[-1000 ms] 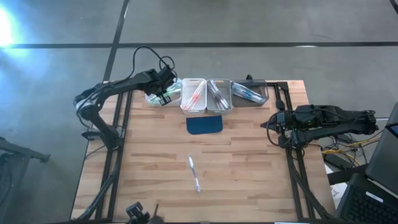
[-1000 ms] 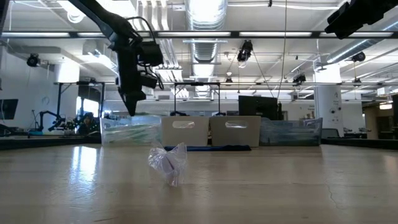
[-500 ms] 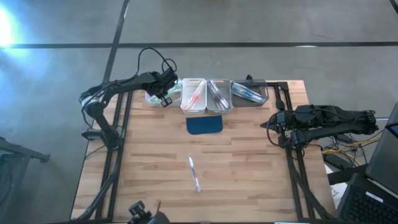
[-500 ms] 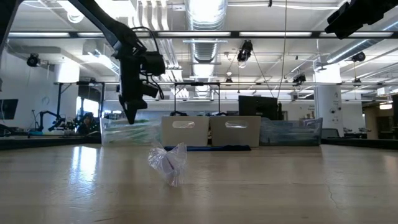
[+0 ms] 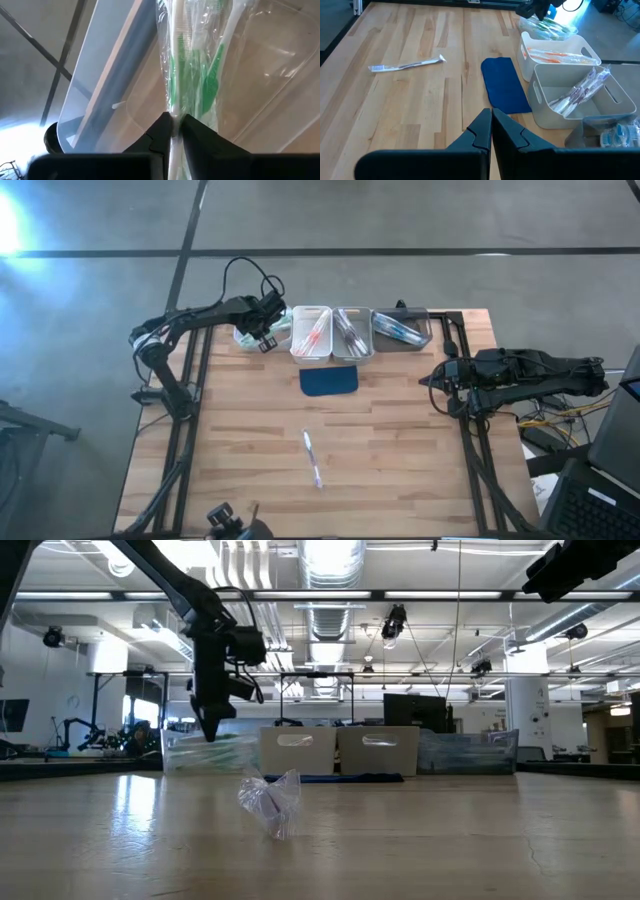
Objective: Pick & Place Toothbrushes
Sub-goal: Put the green toothbrush into the transparent bin, then put the violet toothbrush into the gray bin
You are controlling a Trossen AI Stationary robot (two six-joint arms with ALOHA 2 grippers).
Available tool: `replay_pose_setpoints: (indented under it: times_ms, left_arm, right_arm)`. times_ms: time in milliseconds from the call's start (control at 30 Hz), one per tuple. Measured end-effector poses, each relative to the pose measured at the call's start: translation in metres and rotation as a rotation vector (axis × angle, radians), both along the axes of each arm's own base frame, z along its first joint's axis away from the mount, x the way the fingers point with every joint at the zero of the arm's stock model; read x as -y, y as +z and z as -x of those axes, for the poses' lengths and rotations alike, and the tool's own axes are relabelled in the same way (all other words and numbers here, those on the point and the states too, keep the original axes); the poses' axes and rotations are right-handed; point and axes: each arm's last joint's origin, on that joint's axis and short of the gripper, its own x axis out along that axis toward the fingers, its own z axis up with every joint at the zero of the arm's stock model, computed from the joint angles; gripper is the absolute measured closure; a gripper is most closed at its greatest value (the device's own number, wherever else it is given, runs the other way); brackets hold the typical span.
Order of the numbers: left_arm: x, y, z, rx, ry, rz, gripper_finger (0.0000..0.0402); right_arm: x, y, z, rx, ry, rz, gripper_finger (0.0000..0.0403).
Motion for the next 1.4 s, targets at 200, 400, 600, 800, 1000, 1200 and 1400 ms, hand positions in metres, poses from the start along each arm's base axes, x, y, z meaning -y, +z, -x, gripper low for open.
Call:
replay_pose_setpoints:
  times_ms: [200, 400, 600, 800, 1000, 1200, 1400]
  left_arm:
    - [0.002, -0.001, 0.003, -0.044, -0.024, 0.027, 0.0312]
    - [0.004, -0.002, 0.005, -0.071, -0.021, 0.036, 0.0263]
    - [0.003, 0.002, 0.005, -0.071, -0.018, 0.021, 0.0209]
    - [0.006, 0.007, 0.008, -0.077, -0.018, 0.027, 0.0170]
    - [0.013, 0.022, 0.015, -0.064, -0.018, 0.016, 0.0167]
    - [0.024, 0.047, 0.023, 0.004, -0.018, -0.040, 0.0168]
    - [0.041, 0.075, 0.032, 0.122, -0.022, -0.094, 0.0168]
  right_arm:
    - [0.000, 0.000, 0.000, 0.000, 0.000, 0.000, 0.0394]
    - [0.000, 0.000, 0.000, 0.000, 0.000, 0.000, 0.0394]
    - [0.000, 0.000, 0.000, 0.000, 0.000, 0.000, 0.0394]
    - [0.000, 0.000, 0.000, 0.000, -0.001, 0.000, 0.0394]
    - [0.000, 0.000, 0.000, 0.000, 0.000, 0.000, 0.0394]
    - [0.000, 0.000, 0.000, 0.000, 0.000, 0.000, 0.0394]
    - [0.000, 0.000, 0.000, 0.000, 0.000, 0.000, 0.0394]
